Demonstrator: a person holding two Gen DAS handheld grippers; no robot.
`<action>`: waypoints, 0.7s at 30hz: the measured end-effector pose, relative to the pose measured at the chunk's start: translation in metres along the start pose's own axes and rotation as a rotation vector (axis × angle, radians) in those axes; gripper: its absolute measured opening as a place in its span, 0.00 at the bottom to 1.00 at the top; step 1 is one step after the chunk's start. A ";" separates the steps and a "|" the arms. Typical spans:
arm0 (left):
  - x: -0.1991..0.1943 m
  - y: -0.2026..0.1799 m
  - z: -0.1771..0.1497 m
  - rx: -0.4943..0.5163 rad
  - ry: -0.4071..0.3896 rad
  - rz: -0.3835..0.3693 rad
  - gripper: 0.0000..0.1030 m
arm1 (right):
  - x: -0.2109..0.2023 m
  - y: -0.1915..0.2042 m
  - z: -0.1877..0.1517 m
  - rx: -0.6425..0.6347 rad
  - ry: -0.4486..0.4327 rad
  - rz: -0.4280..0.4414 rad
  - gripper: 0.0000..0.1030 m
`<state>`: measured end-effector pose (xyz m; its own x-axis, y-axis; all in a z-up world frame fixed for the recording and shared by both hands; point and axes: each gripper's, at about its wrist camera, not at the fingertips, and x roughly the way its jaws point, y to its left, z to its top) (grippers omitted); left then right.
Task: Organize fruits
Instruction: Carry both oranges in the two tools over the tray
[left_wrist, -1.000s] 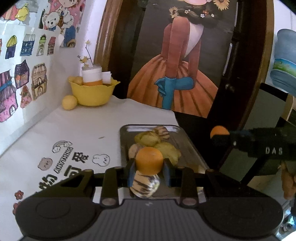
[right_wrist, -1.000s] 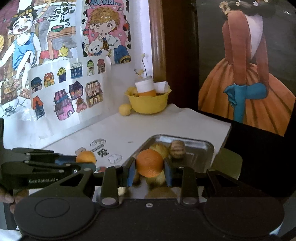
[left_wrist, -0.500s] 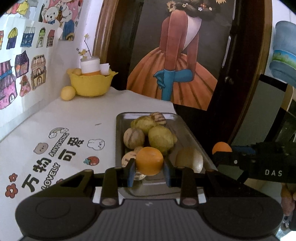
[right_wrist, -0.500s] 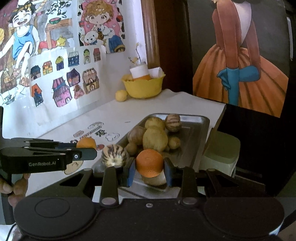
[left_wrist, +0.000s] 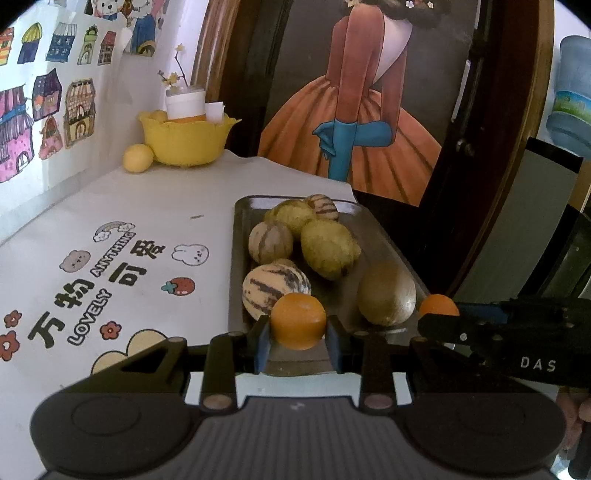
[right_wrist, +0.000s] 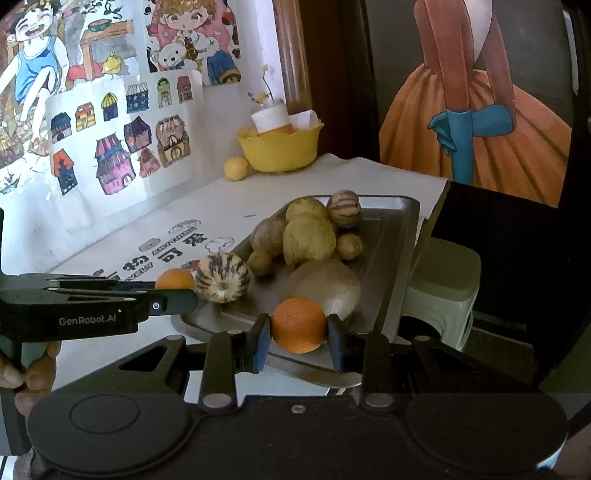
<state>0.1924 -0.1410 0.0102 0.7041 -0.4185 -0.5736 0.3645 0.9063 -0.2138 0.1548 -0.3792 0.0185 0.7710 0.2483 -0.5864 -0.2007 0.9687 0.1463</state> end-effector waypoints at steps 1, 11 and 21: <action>0.001 0.000 -0.001 0.000 0.003 0.000 0.33 | 0.001 0.000 -0.002 0.001 0.003 -0.003 0.33; 0.013 0.000 -0.005 -0.013 0.034 0.010 0.33 | 0.012 -0.003 -0.011 0.032 0.017 -0.018 0.33; 0.023 0.003 -0.004 -0.046 0.057 0.013 0.33 | 0.020 -0.002 -0.012 0.049 0.024 -0.026 0.33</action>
<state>0.2069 -0.1477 -0.0063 0.6720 -0.4042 -0.6205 0.3267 0.9138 -0.2415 0.1630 -0.3759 -0.0033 0.7605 0.2233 -0.6098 -0.1503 0.9741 0.1692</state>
